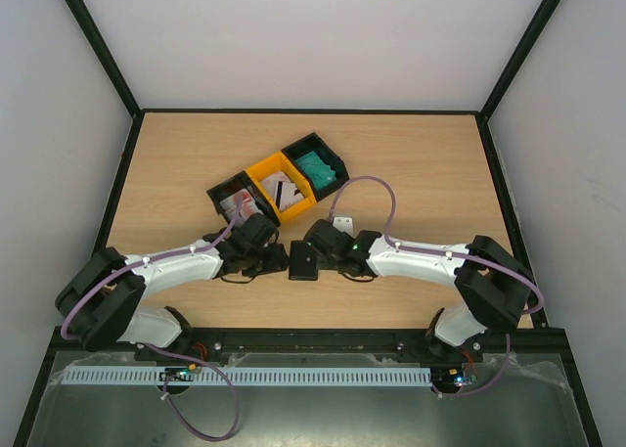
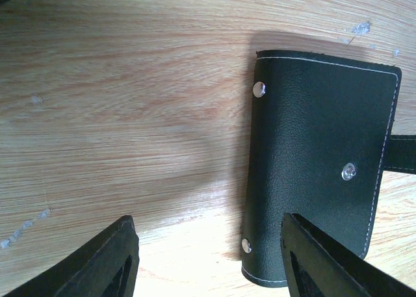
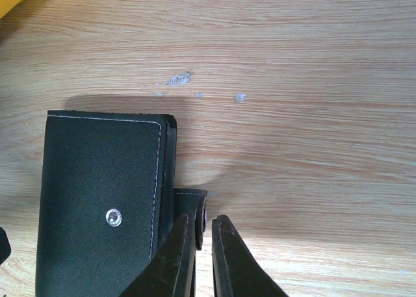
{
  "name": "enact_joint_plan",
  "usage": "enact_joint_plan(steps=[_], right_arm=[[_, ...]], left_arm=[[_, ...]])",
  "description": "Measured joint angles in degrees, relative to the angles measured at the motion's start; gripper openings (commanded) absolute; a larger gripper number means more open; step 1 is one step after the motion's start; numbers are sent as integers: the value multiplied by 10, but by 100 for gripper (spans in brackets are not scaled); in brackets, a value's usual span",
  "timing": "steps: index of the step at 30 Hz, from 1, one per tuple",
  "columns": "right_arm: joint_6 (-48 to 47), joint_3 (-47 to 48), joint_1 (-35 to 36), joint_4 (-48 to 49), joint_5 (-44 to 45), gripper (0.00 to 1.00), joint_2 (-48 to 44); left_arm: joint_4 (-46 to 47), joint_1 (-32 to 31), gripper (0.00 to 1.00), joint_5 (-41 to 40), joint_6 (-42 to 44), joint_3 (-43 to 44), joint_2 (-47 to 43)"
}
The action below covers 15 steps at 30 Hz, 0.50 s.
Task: Put the credit cards into the card holder
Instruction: Close the card holder at the center of the board.
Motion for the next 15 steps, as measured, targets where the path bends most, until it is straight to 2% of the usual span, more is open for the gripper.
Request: enact_joint_plan(steps=[4, 15], right_arm=[[-2, 0, 0, 0, -8, 3, 2], [-3, 0, 0, 9, -26, 2, 5]], left_arm=[[2, 0, 62, 1, 0, 0, 0], [5, 0, 62, 6, -2, -2, 0]])
